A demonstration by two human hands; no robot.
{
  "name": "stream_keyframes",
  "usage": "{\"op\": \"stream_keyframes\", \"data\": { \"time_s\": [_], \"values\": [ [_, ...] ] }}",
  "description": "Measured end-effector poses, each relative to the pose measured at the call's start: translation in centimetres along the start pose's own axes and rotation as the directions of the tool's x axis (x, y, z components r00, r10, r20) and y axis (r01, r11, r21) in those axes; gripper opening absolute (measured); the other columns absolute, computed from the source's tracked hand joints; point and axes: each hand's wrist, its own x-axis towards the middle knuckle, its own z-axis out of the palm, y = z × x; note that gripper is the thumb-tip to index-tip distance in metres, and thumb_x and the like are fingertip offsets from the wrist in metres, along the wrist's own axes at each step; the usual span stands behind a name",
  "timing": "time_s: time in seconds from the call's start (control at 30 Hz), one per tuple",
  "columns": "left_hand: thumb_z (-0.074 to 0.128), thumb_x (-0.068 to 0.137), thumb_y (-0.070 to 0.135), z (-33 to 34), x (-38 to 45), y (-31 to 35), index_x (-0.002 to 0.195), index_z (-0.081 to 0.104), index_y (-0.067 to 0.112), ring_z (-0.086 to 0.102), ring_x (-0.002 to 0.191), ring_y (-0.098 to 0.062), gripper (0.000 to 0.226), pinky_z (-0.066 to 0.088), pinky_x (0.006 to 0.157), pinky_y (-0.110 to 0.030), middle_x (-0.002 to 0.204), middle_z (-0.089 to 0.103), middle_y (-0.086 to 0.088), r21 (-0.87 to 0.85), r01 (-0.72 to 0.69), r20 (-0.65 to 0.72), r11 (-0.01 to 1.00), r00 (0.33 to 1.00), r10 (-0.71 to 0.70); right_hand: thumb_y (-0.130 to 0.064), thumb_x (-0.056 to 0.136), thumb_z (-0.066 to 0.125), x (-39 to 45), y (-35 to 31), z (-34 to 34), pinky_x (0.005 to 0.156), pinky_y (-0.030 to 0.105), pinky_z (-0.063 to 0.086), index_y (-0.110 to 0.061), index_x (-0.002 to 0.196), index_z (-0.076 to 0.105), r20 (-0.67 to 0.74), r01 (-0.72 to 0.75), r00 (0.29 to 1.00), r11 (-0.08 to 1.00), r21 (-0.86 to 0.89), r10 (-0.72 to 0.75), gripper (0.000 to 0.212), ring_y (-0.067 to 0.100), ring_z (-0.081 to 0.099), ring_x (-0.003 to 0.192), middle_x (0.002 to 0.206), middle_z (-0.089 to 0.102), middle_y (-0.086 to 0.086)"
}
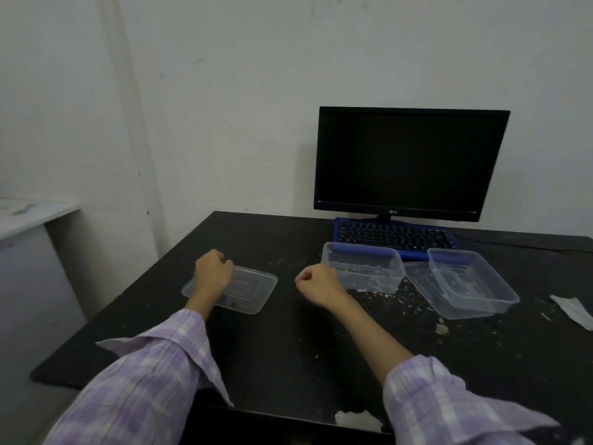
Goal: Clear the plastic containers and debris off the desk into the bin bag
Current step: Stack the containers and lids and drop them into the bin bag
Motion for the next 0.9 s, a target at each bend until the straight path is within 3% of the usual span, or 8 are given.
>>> {"op": "stream_keyframes", "data": {
  "time_s": [0.13, 0.27, 0.4, 0.47, 0.57, 0.67, 0.8, 0.9],
  "values": [
    [0.050, 0.090, 0.016, -1.2, 1.6, -3.4, 0.104, 0.057, -0.004, 0.057, 0.095, -0.034, 0.026, 0.043, 0.078, -0.036, 0.111, 0.061, -0.023, 0.070, 0.097, 0.038, 0.993, 0.994, -0.100, -0.015, 0.088, 0.055, 1.3, -1.1, 2.9, 0.086, 0.031, 0.049, -0.013, 0.105, 0.071, 0.048, -0.096, 0.994, 0.995, -0.022, 0.097, 0.023, 0.019, 0.061, 0.101, 0.116, 0.064, 0.007],
    [0.051, 0.090, 0.020, -1.4, 2.0, -3.9, 0.108, 0.052, -0.002, 0.054, 0.090, -0.030, 0.029, 0.040, 0.072, -0.035, 0.104, 0.056, -0.018, 0.132, 0.133, 0.048, 0.982, 0.989, -0.140, -0.013, 0.086, 0.053, 1.9, -1.9, 4.5, 0.069, 0.029, 0.046, -0.013, 0.087, 0.066, 0.058, -0.116, 0.992, 0.993, 0.012, 0.115, 0.013, 0.018, 0.058, 0.080, 0.098, 0.064, 0.010],
    [0.051, 0.090, 0.021, -1.6, 2.5, -3.7, 0.093, 0.056, -0.002, 0.052, 0.082, -0.027, 0.024, 0.038, 0.068, -0.035, 0.100, 0.061, -0.019, 0.081, 0.155, 0.028, 0.985, 0.987, -0.158, -0.014, 0.085, 0.053, 2.2, -2.3, 4.9, 0.073, 0.029, 0.054, -0.005, 0.101, 0.067, 0.023, -0.176, 0.984, 0.974, 0.139, 0.175, 0.023, 0.023, 0.066, 0.090, 0.103, 0.067, 0.013],
    [0.051, 0.090, 0.021, -1.7, 2.8, -3.4, 0.092, 0.059, -0.004, 0.055, 0.085, -0.029, 0.026, 0.039, 0.068, -0.035, 0.102, 0.062, -0.020, -0.002, 0.150, -0.001, 0.989, 0.989, -0.150, -0.013, 0.089, 0.055, 2.1, -2.4, 4.4, 0.079, 0.033, 0.058, -0.010, 0.097, 0.065, -0.015, -0.172, 0.983, 0.954, 0.246, 0.181, 0.013, 0.021, 0.068, 0.085, 0.100, 0.067, 0.012],
    [0.051, 0.089, 0.019, -2.3, 2.7, -1.4, 0.105, 0.060, -0.002, 0.056, 0.101, -0.031, 0.028, 0.043, 0.081, -0.038, 0.105, 0.058, -0.016, -0.214, 0.104, -0.068, 0.971, 0.990, -0.121, -0.016, 0.092, 0.056, 2.3, -2.8, 2.7, 0.079, 0.033, 0.058, -0.016, 0.099, 0.061, -0.152, -0.057, 0.982, 0.941, 0.333, 0.113, 0.009, 0.017, 0.066, 0.083, 0.101, 0.065, 0.007],
    [0.048, 0.090, 0.020, -3.0, 2.4, 1.8, 0.081, 0.059, 0.014, 0.051, 0.082, -0.021, 0.015, 0.041, 0.073, -0.033, 0.085, 0.055, -0.012, -0.390, -0.031, -0.126, 0.920, 0.992, -0.020, -0.031, 0.093, 0.052, 2.4, -3.1, 0.2, 0.084, 0.042, 0.056, -0.020, 0.091, 0.060, -0.318, 0.055, 0.945, 0.916, 0.397, 0.080, 0.013, 0.019, 0.065, 0.090, 0.096, 0.066, 0.003],
    [0.051, 0.087, 0.022, -2.6, 1.5, 6.6, 0.066, 0.059, 0.016, 0.055, 0.082, -0.019, 0.023, 0.046, 0.077, -0.032, 0.086, 0.061, -0.008, -0.648, -0.025, -0.123, 0.762, 0.990, -0.072, -0.044, 0.094, 0.046, 1.7, -2.9, -4.2, 0.086, 0.042, 0.054, -0.013, 0.092, 0.062, -0.440, 0.124, 0.885, 0.836, 0.534, 0.150, 0.035, 0.022, 0.065, 0.092, 0.097, 0.066, 0.007],
    [0.055, 0.085, 0.017, -1.0, 0.6, 9.2, 0.065, 0.060, 0.017, 0.062, 0.086, -0.020, 0.020, 0.050, 0.083, -0.032, 0.090, 0.064, -0.008, -0.776, 0.031, -0.049, 0.630, 0.993, -0.110, -0.043, 0.093, 0.050, 1.3, -1.4, -7.0, 0.086, 0.039, 0.054, -0.016, 0.084, 0.062, -0.510, 0.167, 0.836, 0.789, 0.591, 0.204, 0.031, 0.022, 0.066, 0.091, 0.095, 0.067, 0.008]
  ]
}}
